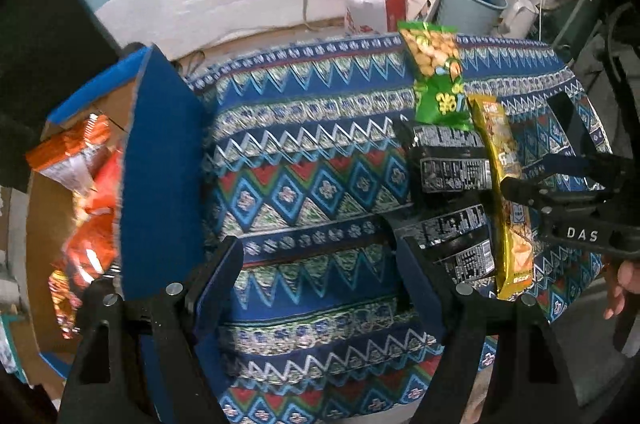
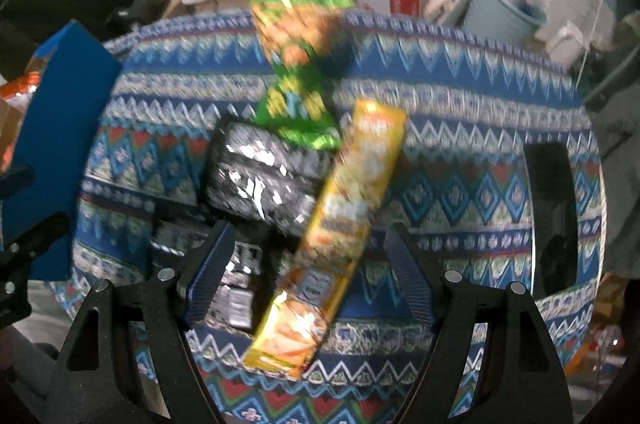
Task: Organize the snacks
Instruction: 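Grasp the long gold stick pack with the right tool while the left tool grasps a black bag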
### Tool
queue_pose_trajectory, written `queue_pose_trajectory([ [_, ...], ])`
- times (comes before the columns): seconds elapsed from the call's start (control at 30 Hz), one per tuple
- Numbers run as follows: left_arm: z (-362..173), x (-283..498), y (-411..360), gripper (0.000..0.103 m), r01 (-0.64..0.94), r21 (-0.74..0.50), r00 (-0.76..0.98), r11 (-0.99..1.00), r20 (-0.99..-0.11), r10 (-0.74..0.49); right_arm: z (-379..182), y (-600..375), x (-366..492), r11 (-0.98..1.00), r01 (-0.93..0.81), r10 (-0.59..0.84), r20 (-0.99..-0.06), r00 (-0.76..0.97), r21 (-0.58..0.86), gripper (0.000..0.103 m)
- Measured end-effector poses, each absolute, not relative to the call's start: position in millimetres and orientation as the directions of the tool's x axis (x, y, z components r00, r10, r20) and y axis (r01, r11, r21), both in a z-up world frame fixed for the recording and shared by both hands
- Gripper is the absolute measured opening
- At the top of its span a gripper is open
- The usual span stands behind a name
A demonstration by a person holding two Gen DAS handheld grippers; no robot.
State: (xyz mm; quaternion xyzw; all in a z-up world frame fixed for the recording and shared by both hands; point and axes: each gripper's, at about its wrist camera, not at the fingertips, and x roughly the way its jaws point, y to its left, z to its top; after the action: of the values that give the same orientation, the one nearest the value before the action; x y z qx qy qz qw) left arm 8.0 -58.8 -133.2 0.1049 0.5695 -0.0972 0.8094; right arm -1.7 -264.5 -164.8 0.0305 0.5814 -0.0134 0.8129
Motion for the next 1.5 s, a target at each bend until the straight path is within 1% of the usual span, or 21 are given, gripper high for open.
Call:
queue_pose_trajectory([
  [0.27,-154.1,18.1,-72.5,0.08,0.25,-0.009,0.263,0.968,-0.962,-0.077,-196.8,-274.1,-4.5,0.995,0.088,0.019,-0.968,0.249,0.042,0.078],
  [0.4,-169.1,20.9,-82.3,0.08,0.232,-0.068,0.198,0.97,-0.973,-0.116,-214.7,-272.5,-4.1,0.998,0.058,0.011,-0.98,0.197,0.022,0.077],
  [0.43,-172.4,21.3,-84.4,0.08,0.223,-0.085,0.182,0.971,-0.975,-0.128,-218.2,-272.2,-4.4,0.999,0.045,0.006,-0.982,0.187,0.015,0.073],
  [0.5,-177.5,21.6,-87.8,0.08,0.206,-0.112,0.155,0.972,-0.977,-0.145,-221.9,-274.4,-6.0,1.0,0.028,0.005,-0.984,0.177,0.01,0.058],
  [0.53,-181.0,22.0,-90.9,0.08,0.193,-0.132,0.136,0.972,-0.978,-0.159,-223.0,-276.2,-6.8,1.0,0.024,0.006,-0.986,0.169,0.01,0.041],
  [0.63,-185.7,22.3,-99.4,0.081,0.168,-0.153,0.115,0.974,-0.978,-0.173,-223.8,-286.4,-12.9,1.0,0.019,-0.026,-0.986,0.163,-0.023,0.034],
  [0.73,-190.2,23.2,-106.4,0.083,0.151,-0.159,0.105,0.976,-0.979,-0.176,-222.8,-303.4,-18.3,0.998,0.032,-0.055,-0.985,0.162,-0.05,0.032],
  [0.77,-192.1,23.7,-108.0,0.086,0.147,-0.162,0.098,0.976,-0.979,-0.177,-222.7,-308.3,-19.6,0.998,0.037,-0.062,-0.985,0.163,-0.057,0.032],
  [0.87,-198.2,25.1,-114.9,0.087,0.123,-0.188,0.063,0.974,-0.978,-0.197,-221.6,-325.5,-24.9,0.993,0.067,-0.105,-0.981,0.163,-0.096,0.032],
  [1.0,-202.2,26.2,-124.1,0.088,0.093,-0.208,0.044,0.974,-0.976,-0.213,-219.2,-343.7,-28.8,0.992,0.112,-0.069,-0.982,0.173,-0.05,0.036],
  [1.1,-210.6,26.3,-137.0,0.092,0.073,-0.182,0.04,0.981,-0.982,-0.185,-216.0,-349.8,-26.7,0.993,0.111,-0.062,-0.982,0.18,-0.043,0.044],
  [1.17,-215.8,25.8,-144.0,0.092,0.067,-0.165,0.035,0.984,-0.985,-0.167,-214.5,-349.2,-30.3,0.994,0.107,-0.057,-0.981,0.188,-0.037,0.053],
  [1.23,-221.4,25.8,-151.9,0.092,0.073,-0.141,0.037,0.987,-0.989,-0.144,-208.5,-341.2,-30.9,0.994,0.107,-0.049,-0.979,0.196,-0.028,0.058],
  [1.27,-224.3,25.7,-155.7,0.093,0.079,-0.128,0.038,0.989,-0.991,-0.131,-207.0,-342.3,-31.5,0.994,0.107,-0.046,-0.979,0.2,-0.025,0.058],
  [1.37,-233.9,24.6,-167.0,0.1,0.106,-0.095,0.042,0.99,-0.994,-0.1,-203.2,-345.4,-28.2,0.994,0.11,-0.046,-0.978,0.204,-0.024,0.058],
  [1.5,-247.7,21.0,-186.2,0.1,0.161,-0.021,0.046,0.987,-0.999,-0.029,-201.6,-346.0,-20.4,0.993,0.114,-0.047,-0.978,0.202,-0.024,0.058],
])
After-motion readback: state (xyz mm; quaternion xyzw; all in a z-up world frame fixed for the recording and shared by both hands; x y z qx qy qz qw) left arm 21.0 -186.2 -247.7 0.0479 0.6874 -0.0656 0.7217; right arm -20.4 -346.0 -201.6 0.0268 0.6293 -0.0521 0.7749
